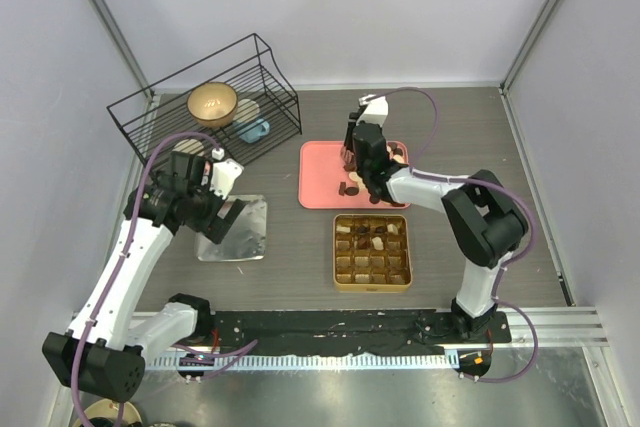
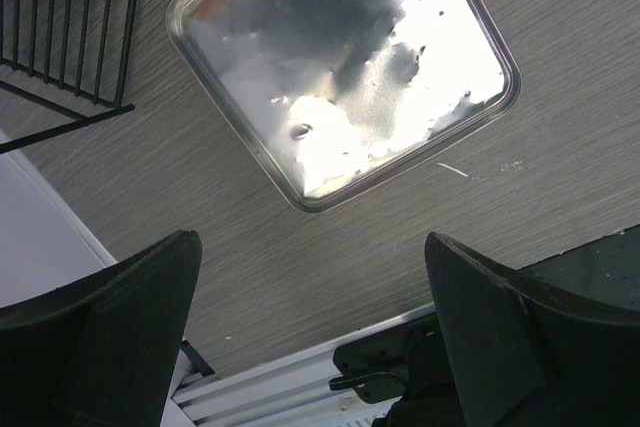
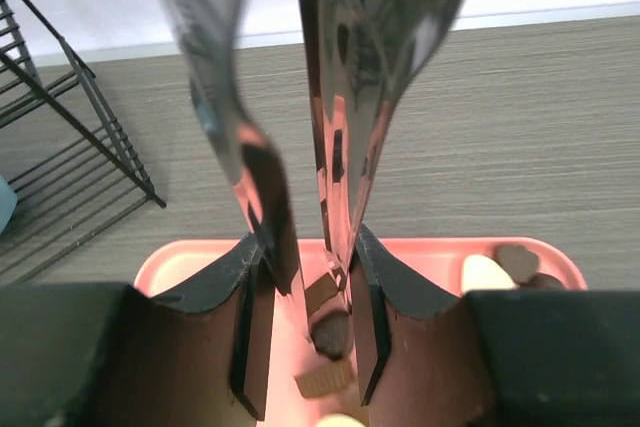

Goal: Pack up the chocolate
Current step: Pick up the fake chocolate from the plate, then place the fake chocolate in the packing box.

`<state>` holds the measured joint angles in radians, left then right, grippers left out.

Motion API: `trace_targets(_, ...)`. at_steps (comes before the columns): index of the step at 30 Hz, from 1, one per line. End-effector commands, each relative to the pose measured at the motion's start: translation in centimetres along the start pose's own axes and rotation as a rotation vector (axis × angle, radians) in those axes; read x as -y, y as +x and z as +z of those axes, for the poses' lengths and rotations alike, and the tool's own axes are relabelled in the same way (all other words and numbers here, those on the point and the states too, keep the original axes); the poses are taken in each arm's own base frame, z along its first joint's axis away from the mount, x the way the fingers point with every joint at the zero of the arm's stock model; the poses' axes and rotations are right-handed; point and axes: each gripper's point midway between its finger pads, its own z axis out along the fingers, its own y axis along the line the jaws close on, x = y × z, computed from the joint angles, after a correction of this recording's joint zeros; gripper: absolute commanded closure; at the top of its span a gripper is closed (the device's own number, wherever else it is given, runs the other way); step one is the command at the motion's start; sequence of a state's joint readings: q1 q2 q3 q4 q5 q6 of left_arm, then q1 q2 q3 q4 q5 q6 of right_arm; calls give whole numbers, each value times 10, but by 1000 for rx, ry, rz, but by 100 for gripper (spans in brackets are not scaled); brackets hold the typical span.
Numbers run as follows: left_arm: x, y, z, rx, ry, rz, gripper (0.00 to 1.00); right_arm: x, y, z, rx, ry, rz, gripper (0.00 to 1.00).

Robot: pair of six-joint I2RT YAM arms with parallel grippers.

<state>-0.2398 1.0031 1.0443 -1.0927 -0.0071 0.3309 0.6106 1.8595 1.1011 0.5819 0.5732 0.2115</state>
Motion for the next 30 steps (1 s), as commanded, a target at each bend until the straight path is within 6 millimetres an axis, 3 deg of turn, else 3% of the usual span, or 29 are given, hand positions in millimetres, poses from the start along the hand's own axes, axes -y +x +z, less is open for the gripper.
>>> trace_targets(1,-3,-3,-5,32,-16,11,0,1,-88,-37,170,-17,49,74)
trace_targets(4,-3,-2,-7,30,-15,11,0,7,-106,-67,167,-35,46,74)
trace_targets(7,-2,-1,-8,33,-15,16,0,15,-108,-97,137,-43,29,74)
trace_targets(8,-2,0,-9,31,-15,14,0,22,-118,-117,152,-56,47,74)
trace_targets(9,-2,-1,-9,33,-14,17,0,25,-118,-127,141,-66,47,74)
trace_targets(10,-2,-1,-10,36,-15,16,0,31,-100,-138,76,-65,29,75)
trace_targets(11,-2,0,-10,35,-14,17,0,38,-116,-156,93,-73,62,75)
trace_targets(13,3,-2,-11,47,11,15,0,53,-100,-176,1,-43,45,75)
trace_targets(15,3,-2,-11,49,12,17,0,66,-104,-201,-23,-41,61,75)
trace_targets(16,4,-3,-12,54,16,18,0,78,-91,-211,-79,-17,24,75)
trace_targets(18,5,-3,-12,54,24,18,0,88,-97,-232,-82,-21,69,75)
trace_targets(22,6,-4,-13,56,34,20,0,112,-89,-263,-167,-3,64,75)
trace_targets(30,5,-12,-14,76,38,18,0,120,-68,-291,-332,-29,52,75)
